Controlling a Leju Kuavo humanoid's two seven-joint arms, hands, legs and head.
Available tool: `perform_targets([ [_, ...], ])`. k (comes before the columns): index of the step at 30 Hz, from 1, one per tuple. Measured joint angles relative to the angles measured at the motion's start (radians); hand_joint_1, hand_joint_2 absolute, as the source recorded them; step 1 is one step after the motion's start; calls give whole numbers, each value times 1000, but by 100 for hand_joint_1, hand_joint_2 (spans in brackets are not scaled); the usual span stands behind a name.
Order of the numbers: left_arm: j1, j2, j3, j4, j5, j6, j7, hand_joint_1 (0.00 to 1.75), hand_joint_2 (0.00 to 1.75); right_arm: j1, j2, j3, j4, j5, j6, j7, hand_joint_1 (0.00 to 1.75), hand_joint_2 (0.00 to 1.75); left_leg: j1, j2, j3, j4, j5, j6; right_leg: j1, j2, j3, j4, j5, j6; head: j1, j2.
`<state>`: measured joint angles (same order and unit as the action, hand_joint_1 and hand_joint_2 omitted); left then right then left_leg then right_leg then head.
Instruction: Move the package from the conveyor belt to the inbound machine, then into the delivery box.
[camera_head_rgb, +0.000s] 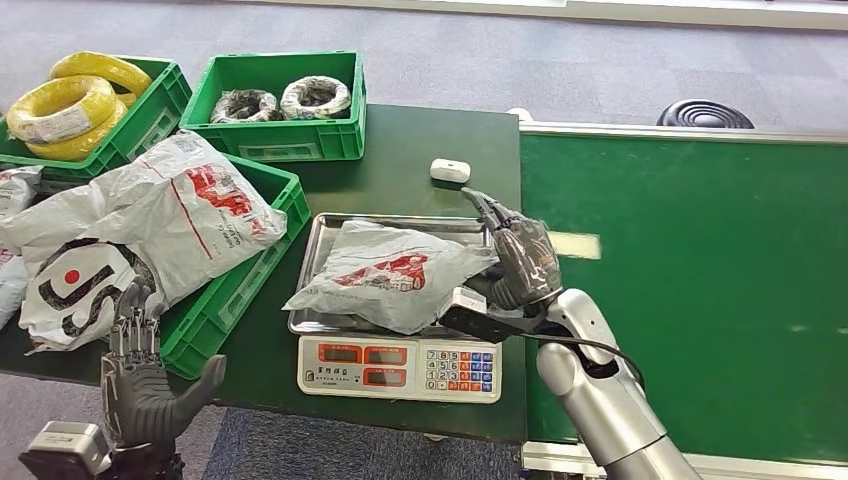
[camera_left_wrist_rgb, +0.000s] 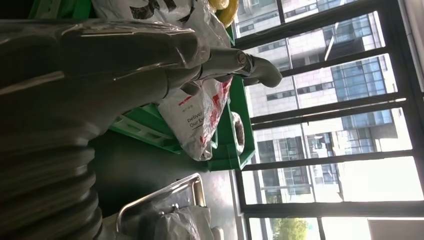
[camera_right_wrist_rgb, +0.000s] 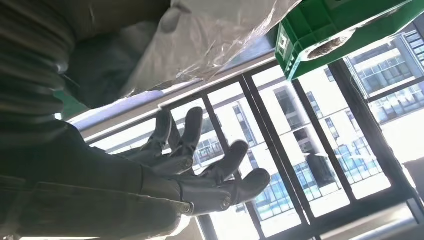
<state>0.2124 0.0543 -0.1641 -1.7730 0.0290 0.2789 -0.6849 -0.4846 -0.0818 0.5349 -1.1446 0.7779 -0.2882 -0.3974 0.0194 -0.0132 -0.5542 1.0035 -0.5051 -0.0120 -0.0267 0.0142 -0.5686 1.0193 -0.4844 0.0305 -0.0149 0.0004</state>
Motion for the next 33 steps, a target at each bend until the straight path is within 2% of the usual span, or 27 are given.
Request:
perform_targets([
  [4, -59, 14, -53, 23, -86, -76, 64, 0, 175, -1, -4, -23, 28, -54, -24, -36, 0, 175, 0, 0, 0, 0, 0, 0, 0, 0, 0, 0, 0, 0, 0, 0],
  [10, -234, 10, -186, 170, -253, -172, 167, 0, 175, 49, -20, -57, 8, -104, -106, -103, 0, 175, 0, -2, 1, 1, 0, 0, 0, -1, 1, 0, 1, 0, 0, 0],
  [14, -394, -35, -279, 312, -352, -254, 213, 0, 175, 81, -25, -65, -30, -130, -141, -125, 0, 175, 0, -2, 1, 1, 0, 0, 0, -1, 1, 0, 1, 0, 0, 0],
  [18, -531, -85, -377, 428, -422, -289, 254, 0, 175, 89, -33, -65, -64, -166, -138, -132, 0, 175, 0, -1, 1, 1, 0, 0, 0, 0, 1, 0, 2, 0, 0, 0],
  [21, -601, -112, -434, 496, -470, -280, 289, 0, 175, 89, -38, -65, -74, -192, -135, -147, 0, 175, 0, -1, 1, 1, 0, 0, 0, 0, 0, 0, 2, 0, 0, 0],
  [24, -670, -138, -485, 579, -548, -219, 334, 1, 175, 85, -40, -61, -76, -215, -135, -165, 0, 175, 0, -1, 0, 1, 0, 0, 0, 0, 0, 0, 2, 0, 0, 0],
  [25, -692, -147, -500, 608, -575, -188, 350, 33, 175, 83, -40, -59, -76, -220, -135, -168, 0, 175, 0, -1, 0, 1, 0, 0, 0, 0, 0, 0, 2, 0, 0, 0],
  [28, -739, -173, -523, 686, -641, -89, 402, 151, 175, 78, -39, -53, -77, -229, -135, -171, 0, 175, 0, -1, 0, 1, 0, 0, 0, 0, 0, 0, 2, 0, 0, 0],
  [29, -752, -181, -525, 709, -659, -62, 420, 162, 175, 77, -39, -52, -79, -231, -136, -171, 0, 175, 0, -1, 0, 1, 0, 0, 0, 0, 0, 0, 2, 0, 0, 0],
  [31, -778, -196, -528, 752, -692, -22, 452, 173, 175, 77, -36, -49, -86, -234, -137, -169, 0, 175, 0, -1, 0, 1, 0, 0, 0, 0, 0, 0, 2, 0, 0, 0],
  [33, -804, -209, -531, 795, -723, 3, 483, 175, 175, 77, -33, -47, -97, -234, -136, -163, 0, 175, 0, -1, 0, 1, 0, 0, 0, 0, 0, 0, 2, 0, 0, 0],
])
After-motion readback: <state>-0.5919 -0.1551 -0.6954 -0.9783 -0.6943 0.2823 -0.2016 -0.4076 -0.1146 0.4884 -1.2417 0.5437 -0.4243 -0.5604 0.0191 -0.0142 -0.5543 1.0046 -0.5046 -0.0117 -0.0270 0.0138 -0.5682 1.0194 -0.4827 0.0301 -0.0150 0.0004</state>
